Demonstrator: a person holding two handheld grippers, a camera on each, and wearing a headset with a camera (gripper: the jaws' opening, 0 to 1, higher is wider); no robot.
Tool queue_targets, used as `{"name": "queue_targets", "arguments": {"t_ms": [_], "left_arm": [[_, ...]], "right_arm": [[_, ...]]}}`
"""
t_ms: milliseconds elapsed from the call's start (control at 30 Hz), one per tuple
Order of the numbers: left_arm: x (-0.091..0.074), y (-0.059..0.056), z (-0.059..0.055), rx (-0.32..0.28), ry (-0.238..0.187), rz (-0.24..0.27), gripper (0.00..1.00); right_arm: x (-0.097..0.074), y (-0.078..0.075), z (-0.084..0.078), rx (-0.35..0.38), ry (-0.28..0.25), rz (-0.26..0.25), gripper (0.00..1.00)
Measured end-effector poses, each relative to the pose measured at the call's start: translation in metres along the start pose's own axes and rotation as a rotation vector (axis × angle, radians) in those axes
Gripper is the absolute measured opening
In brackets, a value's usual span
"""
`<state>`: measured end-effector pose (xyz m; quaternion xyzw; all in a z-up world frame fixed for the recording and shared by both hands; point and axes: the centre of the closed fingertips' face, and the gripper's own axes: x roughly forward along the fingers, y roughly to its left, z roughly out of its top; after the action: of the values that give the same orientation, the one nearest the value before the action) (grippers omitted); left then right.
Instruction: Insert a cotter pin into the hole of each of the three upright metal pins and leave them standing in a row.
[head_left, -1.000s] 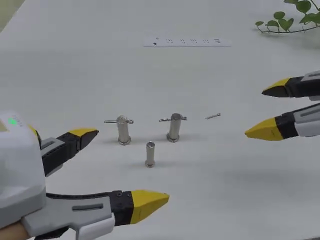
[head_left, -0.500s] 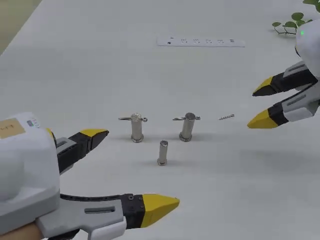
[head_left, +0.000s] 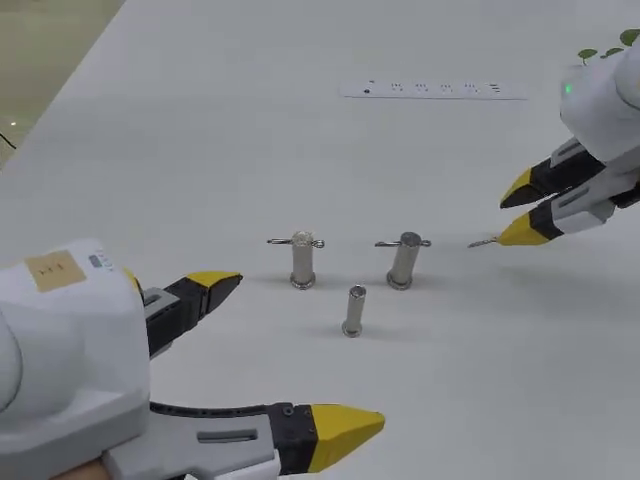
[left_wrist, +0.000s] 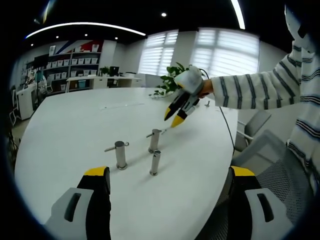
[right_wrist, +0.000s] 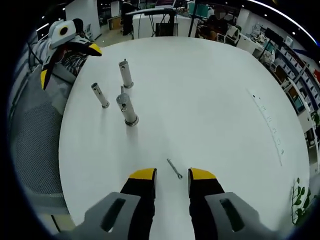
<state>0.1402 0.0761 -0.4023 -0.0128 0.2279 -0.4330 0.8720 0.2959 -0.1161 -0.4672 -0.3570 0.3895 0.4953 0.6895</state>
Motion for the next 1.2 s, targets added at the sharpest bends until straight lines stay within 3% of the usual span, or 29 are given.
{"name": "queue_targets", "arguments": {"t_ms": [233, 333, 800, 1033, 1200], "left_arm": [[0.002, -0.003, -0.001, -0.002, 0.006, -0.003, 0.97], [0.002, -0.003, -0.002, -0.001, 0.011, -0.003, 0.97], [0.002, 0.000, -0.011, -0.021, 0.034, 0.012, 0.96], [0.002, -0.001, -0.014, -0.025, 0.035, 0.004, 0.92], [0.002, -0.003, -0.018, -0.020, 0.053, -0.003, 0.92]], "right_arm": [[0.014, 0.000, -0.008, -0.008, 0.053, 0.021, 0.13], [0.017, -0.003, -0.009, -0.012, 0.067, 0.006, 0.10], [0.027, -0.006, -0.013, -0.022, 0.090, 0.012, 0.04], [0.028, 0.000, -0.011, -0.014, 0.090, 0.036, 0.00], [0.027, 0.000, -0.010, -0.027, 0.101, 0.019, 0.00]]}}
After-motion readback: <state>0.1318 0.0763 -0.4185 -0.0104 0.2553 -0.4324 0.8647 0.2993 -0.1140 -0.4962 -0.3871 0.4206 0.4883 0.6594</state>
